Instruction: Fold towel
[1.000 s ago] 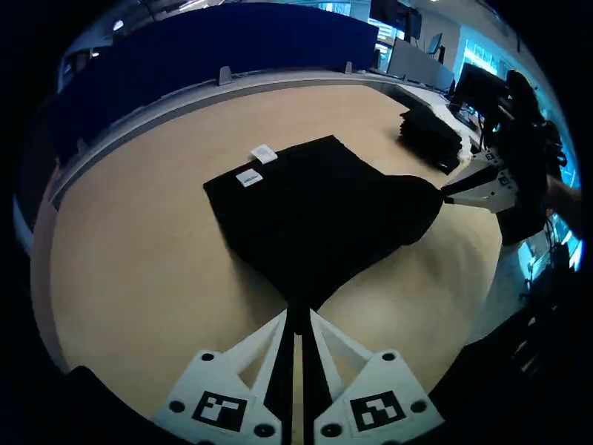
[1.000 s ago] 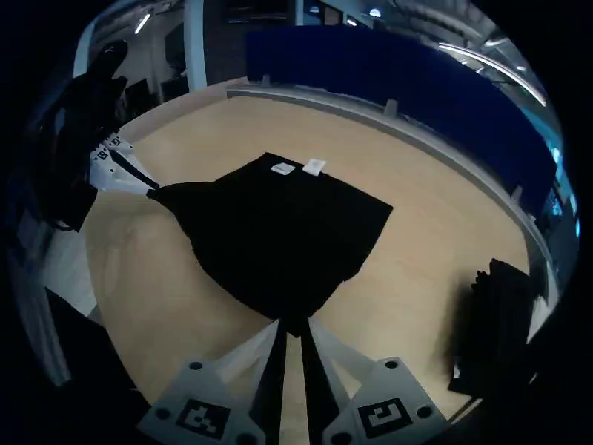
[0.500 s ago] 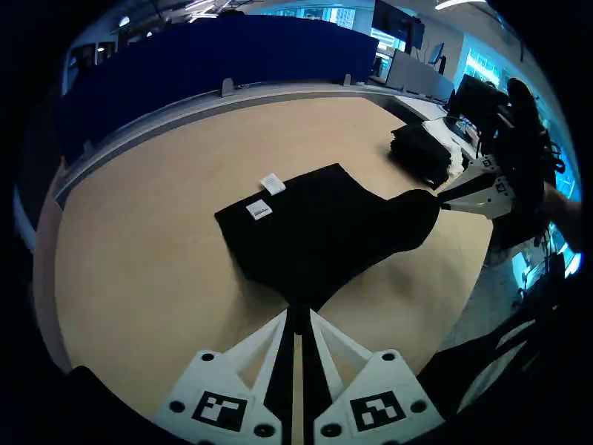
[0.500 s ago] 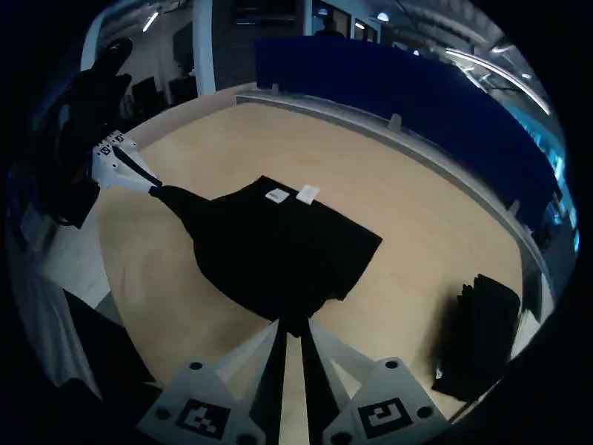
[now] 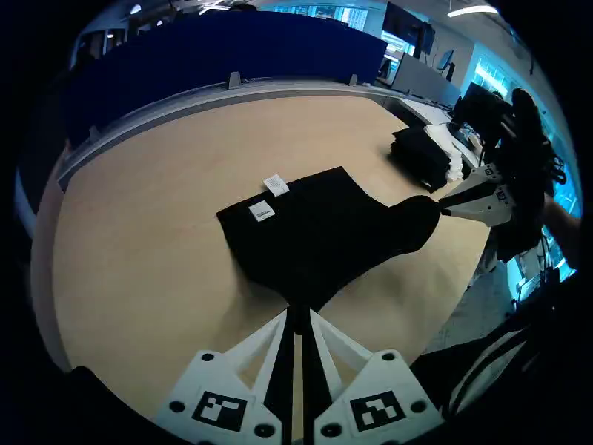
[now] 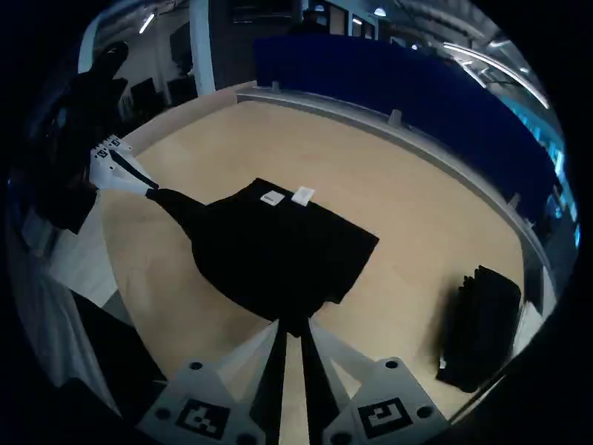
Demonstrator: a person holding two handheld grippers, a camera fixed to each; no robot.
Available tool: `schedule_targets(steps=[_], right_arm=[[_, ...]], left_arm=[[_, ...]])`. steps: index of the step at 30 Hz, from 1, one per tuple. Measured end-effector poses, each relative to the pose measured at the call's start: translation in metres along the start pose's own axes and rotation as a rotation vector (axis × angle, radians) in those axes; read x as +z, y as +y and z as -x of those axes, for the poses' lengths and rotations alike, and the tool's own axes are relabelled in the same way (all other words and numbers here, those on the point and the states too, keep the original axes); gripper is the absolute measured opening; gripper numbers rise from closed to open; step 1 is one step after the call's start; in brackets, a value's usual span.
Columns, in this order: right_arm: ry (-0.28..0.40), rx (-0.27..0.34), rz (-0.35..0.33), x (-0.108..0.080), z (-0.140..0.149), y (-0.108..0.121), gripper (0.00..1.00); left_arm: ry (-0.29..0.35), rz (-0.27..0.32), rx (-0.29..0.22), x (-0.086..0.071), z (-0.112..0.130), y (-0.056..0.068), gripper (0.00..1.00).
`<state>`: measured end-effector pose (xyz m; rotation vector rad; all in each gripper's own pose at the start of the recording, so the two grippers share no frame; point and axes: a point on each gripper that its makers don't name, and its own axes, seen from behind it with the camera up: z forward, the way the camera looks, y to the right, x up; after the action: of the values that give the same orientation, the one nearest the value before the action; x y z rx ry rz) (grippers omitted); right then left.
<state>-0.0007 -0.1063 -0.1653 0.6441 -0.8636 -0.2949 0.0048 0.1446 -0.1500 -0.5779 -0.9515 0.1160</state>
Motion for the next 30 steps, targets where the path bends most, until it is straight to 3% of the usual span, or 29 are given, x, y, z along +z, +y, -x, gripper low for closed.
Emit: schedule_targets(steps=[6,14,30], right_arm=[[0.004,0.003,0.002,0.002,-0.007,0.005,0.13],[0.017,0.000,0.024,0.016,-0.025,0.027,0.13],[0.008,0.040,0.071,0.077,-0.050,0.083,0.13]], left_arm=[[0.015,-0.008,-0.007,0.005,-0.013,-0.010,0.06],[0.033,-0.025,-0.026,0.019,-0.039,-0.028,0.06],[0.023,-0.040,-0.013,0.077,-0.080,-0.066,0.06]])
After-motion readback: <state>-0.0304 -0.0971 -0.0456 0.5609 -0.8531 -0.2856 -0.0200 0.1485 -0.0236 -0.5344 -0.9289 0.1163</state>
